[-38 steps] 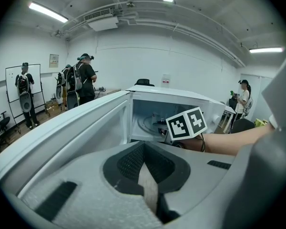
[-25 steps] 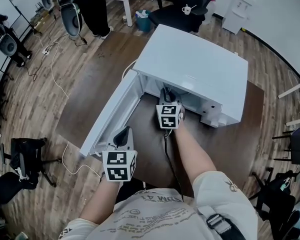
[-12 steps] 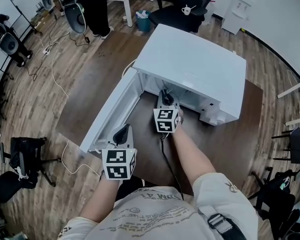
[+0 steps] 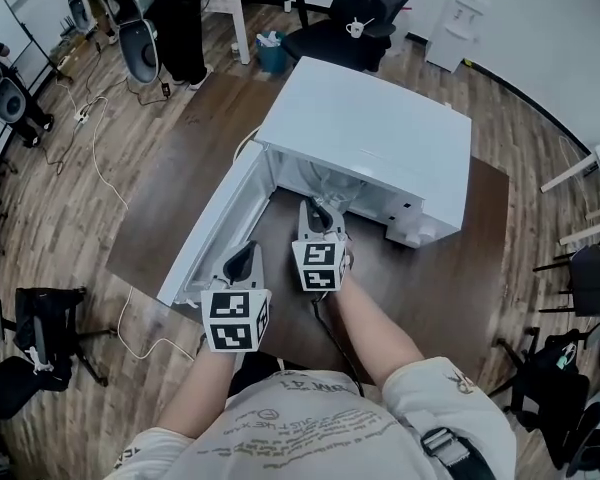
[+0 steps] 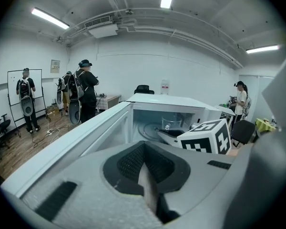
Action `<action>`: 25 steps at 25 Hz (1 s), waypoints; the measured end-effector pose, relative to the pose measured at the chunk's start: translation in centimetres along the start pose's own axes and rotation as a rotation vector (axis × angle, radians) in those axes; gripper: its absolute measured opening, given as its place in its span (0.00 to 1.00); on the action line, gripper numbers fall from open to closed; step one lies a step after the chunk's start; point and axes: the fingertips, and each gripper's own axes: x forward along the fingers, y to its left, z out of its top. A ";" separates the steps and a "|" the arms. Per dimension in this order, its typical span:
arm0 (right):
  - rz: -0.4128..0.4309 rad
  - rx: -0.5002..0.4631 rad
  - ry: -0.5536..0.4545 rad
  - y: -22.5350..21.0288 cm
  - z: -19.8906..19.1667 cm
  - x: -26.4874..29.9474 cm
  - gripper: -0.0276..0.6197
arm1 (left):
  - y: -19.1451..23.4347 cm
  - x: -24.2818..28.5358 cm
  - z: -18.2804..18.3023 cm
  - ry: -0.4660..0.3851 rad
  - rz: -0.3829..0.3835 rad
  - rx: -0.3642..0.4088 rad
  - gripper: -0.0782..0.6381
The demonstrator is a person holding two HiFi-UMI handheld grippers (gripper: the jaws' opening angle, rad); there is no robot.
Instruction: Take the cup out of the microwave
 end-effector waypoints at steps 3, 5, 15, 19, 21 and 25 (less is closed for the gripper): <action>-0.003 -0.004 -0.013 0.7 0.9 -1.7 0.10 | -0.1 0.0 1.0 -0.024 -0.019 0.003 0.13; -0.004 -0.010 -0.031 1.2 1.7 -2.8 0.10 | -0.2 0.0 1.6 -0.039 -0.035 0.005 0.13; -0.114 0.058 -0.067 0.7 5.7 -9.7 0.10 | -2.7 -0.5 4.3 -0.105 -0.185 0.038 0.13; -0.179 0.078 -0.077 -0.6 7.0 -13.1 0.10 | -4.6 -0.8 5.1 -0.122 -0.257 0.064 0.13; -0.214 0.086 -0.083 -1.4 7.2 -14.9 0.10 | -5.9 -0.9 5.3 -0.127 -0.291 0.080 0.13; -0.259 0.099 -0.091 -2.3 6.8 -17.9 0.10 | -8.5 -1.2 5.0 -0.131 -0.355 0.111 0.13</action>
